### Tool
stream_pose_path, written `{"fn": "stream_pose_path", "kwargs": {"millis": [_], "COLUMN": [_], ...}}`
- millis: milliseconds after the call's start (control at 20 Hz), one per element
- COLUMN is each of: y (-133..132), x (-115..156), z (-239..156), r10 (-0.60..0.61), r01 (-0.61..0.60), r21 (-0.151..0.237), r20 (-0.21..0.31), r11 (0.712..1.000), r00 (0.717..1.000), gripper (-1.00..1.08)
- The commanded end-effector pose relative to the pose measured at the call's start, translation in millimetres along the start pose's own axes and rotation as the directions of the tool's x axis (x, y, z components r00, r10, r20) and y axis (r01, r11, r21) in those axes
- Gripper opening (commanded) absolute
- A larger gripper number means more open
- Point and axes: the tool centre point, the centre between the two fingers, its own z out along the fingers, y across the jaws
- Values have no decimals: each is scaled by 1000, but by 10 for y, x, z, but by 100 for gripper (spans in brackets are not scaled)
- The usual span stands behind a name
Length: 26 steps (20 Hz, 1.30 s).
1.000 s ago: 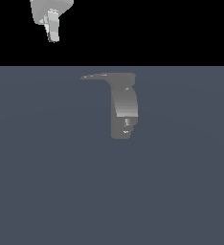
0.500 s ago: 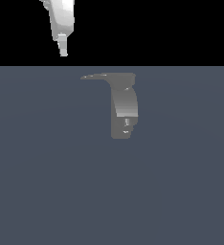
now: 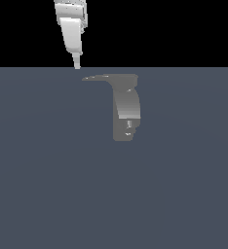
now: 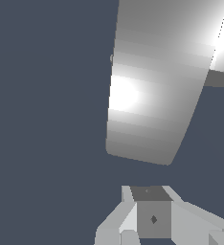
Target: Turn on the faucet by rotating a designated handle.
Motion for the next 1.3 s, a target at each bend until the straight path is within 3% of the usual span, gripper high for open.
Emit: {"fn": "stream_pose_path", "kwargs": {"millis": [0, 600, 1250], "y": [-152, -594, -663], "x": [99, 496, 579], "z": [86, 346, 384], "r10": [65, 269, 304], "r01": [-65, -269, -304], "r21": [0, 1, 1], "r20": [-4, -13, -13], "r11": [998, 963, 953], "r00": [998, 963, 952], "gripper": [-100, -100, -100]}}
